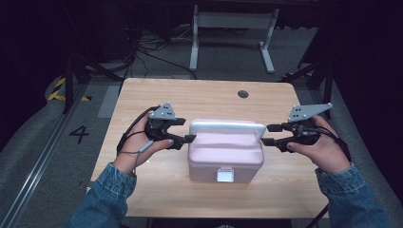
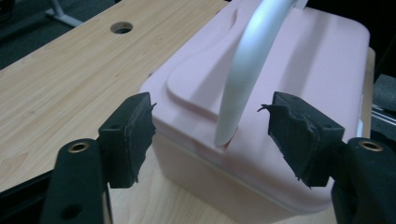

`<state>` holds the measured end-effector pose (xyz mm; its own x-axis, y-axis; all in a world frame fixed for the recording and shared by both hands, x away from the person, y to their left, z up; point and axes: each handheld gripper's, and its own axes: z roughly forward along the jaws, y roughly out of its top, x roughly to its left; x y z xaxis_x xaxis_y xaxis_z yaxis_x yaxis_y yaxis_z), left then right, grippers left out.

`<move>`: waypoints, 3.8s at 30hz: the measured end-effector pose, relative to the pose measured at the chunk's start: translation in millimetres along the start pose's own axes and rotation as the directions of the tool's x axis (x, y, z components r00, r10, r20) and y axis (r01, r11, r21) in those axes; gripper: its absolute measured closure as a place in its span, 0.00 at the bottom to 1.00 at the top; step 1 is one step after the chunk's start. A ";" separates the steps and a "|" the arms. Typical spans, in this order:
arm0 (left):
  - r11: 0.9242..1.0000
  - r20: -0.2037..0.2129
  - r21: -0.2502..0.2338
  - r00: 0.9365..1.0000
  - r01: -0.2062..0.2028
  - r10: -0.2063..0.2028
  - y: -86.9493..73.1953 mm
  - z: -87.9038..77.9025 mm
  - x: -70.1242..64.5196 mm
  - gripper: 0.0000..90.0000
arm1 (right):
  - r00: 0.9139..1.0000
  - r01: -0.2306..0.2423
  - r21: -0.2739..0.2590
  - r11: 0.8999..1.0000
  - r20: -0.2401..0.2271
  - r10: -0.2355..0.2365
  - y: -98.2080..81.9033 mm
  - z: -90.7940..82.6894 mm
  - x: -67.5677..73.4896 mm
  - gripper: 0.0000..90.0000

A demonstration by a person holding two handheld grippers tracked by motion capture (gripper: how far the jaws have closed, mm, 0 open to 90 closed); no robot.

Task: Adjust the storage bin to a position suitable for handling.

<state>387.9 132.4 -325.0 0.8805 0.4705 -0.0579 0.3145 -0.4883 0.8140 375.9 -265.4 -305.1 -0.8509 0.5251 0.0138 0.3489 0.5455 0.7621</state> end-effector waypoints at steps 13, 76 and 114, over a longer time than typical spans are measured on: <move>0.999 0.002 0.006 0.999 -0.035 0.035 7.2 18.9 -3.5 0.35 | 1.000 0.012 -0.014 1.000 -0.013 -0.013 4.1 20.5 -0.3 0.53; 0.989 -0.071 -0.110 0.992 0.095 -0.103 72.9 40.3 57.8 0.81 | 0.998 -0.041 -0.119 0.992 0.031 0.045 -12.8 -24.9 -1.9 0.54; 0.981 -0.110 -0.141 0.983 0.132 -0.148 68.0 31.4 65.6 0.54 | 0.993 -0.110 -0.349 0.931 0.001 0.118 -13.1 -4.7 -3.8 1.00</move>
<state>478.2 107.0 -291.5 0.7797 0.6158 -0.1138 0.3749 -0.3135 0.8724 372.7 -277.6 -312.1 -0.8031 0.5869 0.1029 0.2816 0.2216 0.9336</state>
